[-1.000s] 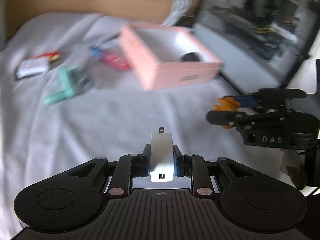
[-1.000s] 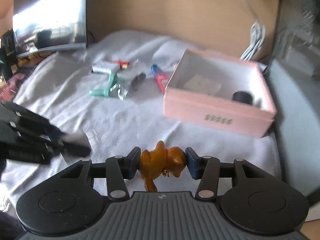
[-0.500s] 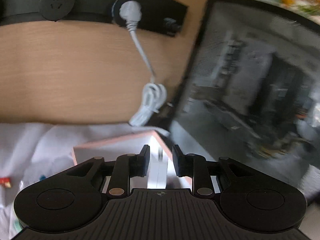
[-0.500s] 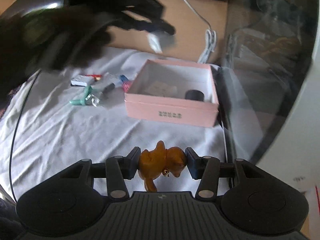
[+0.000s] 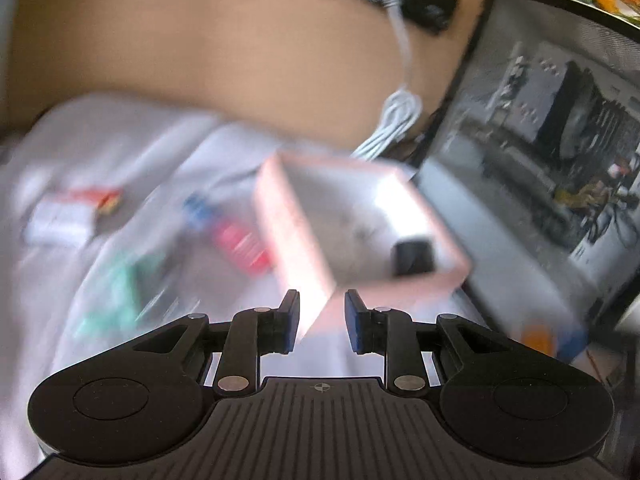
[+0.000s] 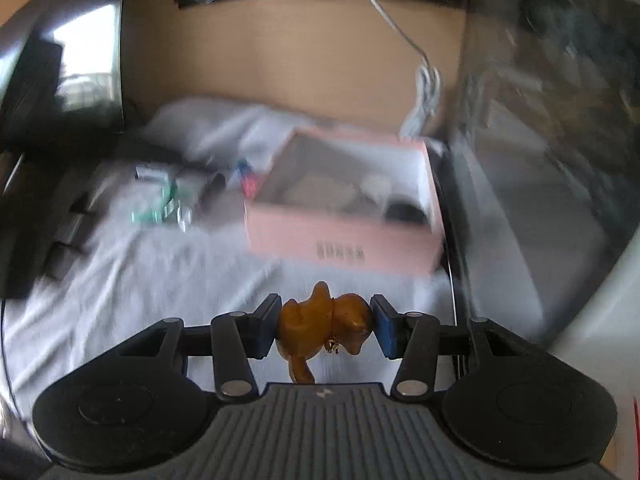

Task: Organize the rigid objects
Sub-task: 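Lower the orange figurine into the pink box and open the right gripper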

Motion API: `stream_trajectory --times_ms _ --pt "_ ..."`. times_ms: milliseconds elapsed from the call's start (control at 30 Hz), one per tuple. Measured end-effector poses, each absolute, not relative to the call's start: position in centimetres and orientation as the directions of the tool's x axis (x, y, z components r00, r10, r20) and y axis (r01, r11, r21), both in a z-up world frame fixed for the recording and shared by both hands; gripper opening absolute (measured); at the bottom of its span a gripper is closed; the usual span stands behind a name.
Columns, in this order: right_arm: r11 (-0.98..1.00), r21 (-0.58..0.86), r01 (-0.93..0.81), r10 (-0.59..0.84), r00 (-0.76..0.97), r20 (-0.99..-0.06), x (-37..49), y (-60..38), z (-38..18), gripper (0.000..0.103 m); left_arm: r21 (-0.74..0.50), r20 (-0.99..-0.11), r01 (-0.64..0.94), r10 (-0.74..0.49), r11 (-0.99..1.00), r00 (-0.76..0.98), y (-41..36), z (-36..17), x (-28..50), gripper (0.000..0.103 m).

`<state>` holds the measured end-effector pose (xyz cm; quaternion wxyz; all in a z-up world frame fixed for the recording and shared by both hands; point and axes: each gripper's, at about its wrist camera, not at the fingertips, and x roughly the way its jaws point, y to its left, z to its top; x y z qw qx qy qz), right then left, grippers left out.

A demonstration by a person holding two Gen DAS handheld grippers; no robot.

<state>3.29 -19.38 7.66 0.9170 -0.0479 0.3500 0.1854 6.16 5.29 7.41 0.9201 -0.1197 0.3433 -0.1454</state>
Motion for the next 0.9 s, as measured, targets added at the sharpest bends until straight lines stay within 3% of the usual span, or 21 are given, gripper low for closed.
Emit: stream_trajectory --times_ms 167,233,267,467,900 --pt "0.951 -0.038 -0.308 0.244 0.816 -0.523 10.1 -16.9 11.4 0.049 -0.326 -0.666 0.061 -0.275 0.943 0.694 9.7 5.1 2.1 0.027" --pt "0.96 -0.045 -0.278 0.221 0.842 -0.492 13.5 -16.3 12.5 0.067 -0.312 -0.684 0.018 -0.238 0.95 0.69 11.1 4.6 1.2 0.027" --pt "0.962 -0.047 -0.267 0.21 0.842 -0.497 14.6 -16.0 12.7 0.076 -0.307 -0.687 0.005 -0.225 0.952 0.691 11.8 4.4 0.7 0.027" --pt "0.962 0.013 -0.273 0.235 0.799 -0.554 15.7 -14.6 11.5 0.076 -0.265 -0.703 -0.039 -0.165 0.963 0.692 15.0 3.6 -0.8 0.027" --pt "0.911 -0.032 -0.411 0.26 0.633 -0.729 3.9 -13.2 3.4 0.076 -0.19 -0.673 0.063 -0.177 0.98 0.719 16.0 4.0 5.2 0.027"
